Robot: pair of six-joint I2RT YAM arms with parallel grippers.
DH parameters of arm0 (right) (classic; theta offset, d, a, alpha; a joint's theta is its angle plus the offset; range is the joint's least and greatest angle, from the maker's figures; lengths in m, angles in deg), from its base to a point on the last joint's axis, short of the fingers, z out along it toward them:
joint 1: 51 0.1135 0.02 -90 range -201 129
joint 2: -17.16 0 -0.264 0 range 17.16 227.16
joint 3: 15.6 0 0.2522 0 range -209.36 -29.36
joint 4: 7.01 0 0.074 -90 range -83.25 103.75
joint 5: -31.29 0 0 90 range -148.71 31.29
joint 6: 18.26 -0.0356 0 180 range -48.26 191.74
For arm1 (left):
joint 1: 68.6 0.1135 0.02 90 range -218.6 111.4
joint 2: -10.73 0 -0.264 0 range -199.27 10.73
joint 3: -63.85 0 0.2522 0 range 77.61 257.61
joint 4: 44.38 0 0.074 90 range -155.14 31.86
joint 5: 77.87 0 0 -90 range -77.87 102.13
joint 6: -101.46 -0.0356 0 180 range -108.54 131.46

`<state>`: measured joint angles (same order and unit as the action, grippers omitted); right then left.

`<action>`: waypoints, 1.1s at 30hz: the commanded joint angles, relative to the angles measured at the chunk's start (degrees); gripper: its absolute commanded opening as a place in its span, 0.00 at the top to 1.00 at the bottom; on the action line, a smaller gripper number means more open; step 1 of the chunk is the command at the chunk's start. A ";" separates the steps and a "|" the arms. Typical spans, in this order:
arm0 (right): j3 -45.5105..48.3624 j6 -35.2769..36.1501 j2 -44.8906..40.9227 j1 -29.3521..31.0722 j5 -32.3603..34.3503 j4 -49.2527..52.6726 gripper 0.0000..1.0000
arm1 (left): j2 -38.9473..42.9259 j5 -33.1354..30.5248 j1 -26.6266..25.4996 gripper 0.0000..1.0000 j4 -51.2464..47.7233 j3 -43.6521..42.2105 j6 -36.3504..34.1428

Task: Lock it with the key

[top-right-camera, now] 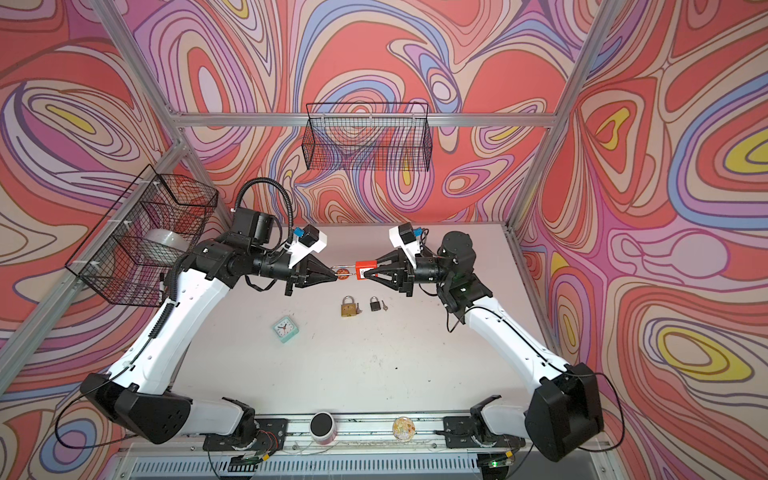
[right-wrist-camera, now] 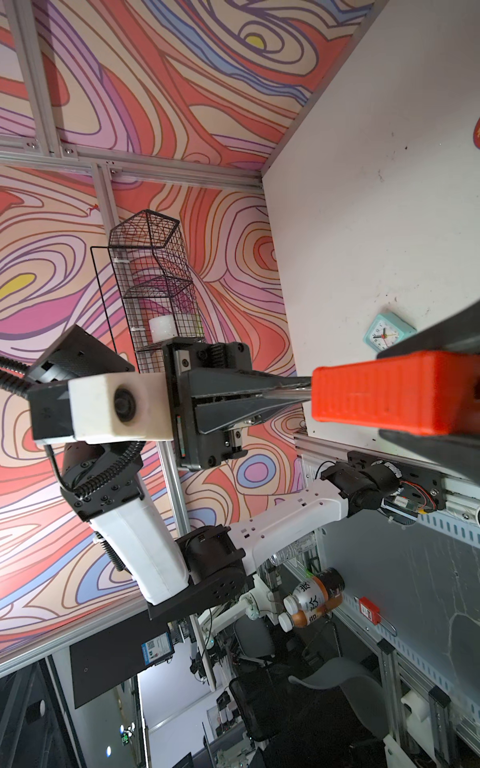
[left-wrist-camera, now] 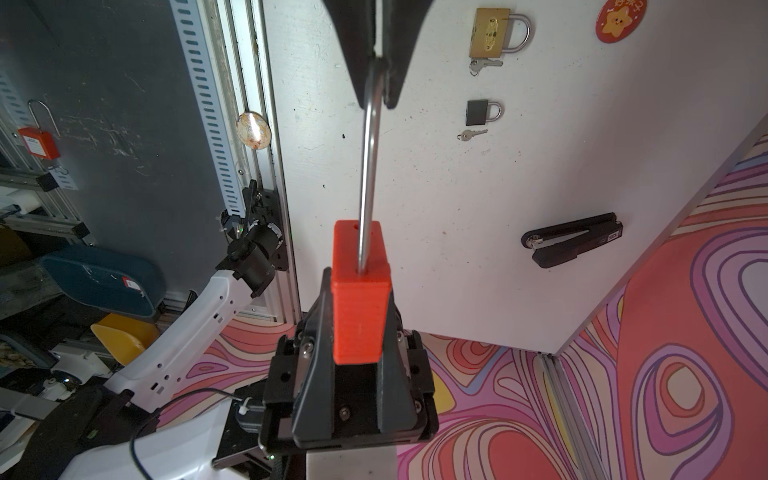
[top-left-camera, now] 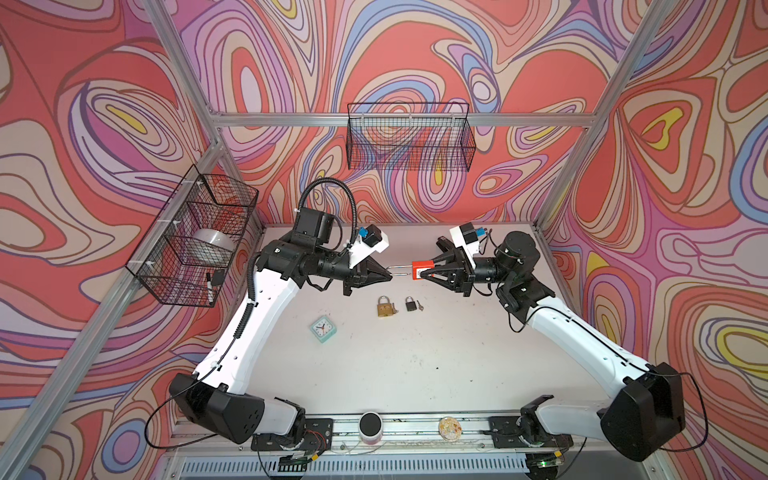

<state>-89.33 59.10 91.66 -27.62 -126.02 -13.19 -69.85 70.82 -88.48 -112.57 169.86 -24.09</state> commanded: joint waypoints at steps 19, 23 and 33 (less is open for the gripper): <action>-0.41 0.07 3.10 0.89 -0.79 -0.63 1.00 | 0.06 4.37 -0.13 1.00 2.51 -0.37 2.06; 0.44 -3.80 3.83 1.50 -0.97 -5.38 1.00 | -0.11 3.98 -0.75 1.00 3.20 -0.79 2.17; 1.49 -16.43 6.61 1.88 -2.70 -18.98 1.00 | 0.37 1.32 -1.47 1.00 4.41 -1.27 1.58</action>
<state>-88.78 49.39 96.58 -27.56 -128.20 -24.89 -69.93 70.08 -88.24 -112.03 169.05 -21.47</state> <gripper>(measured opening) 0.219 0.061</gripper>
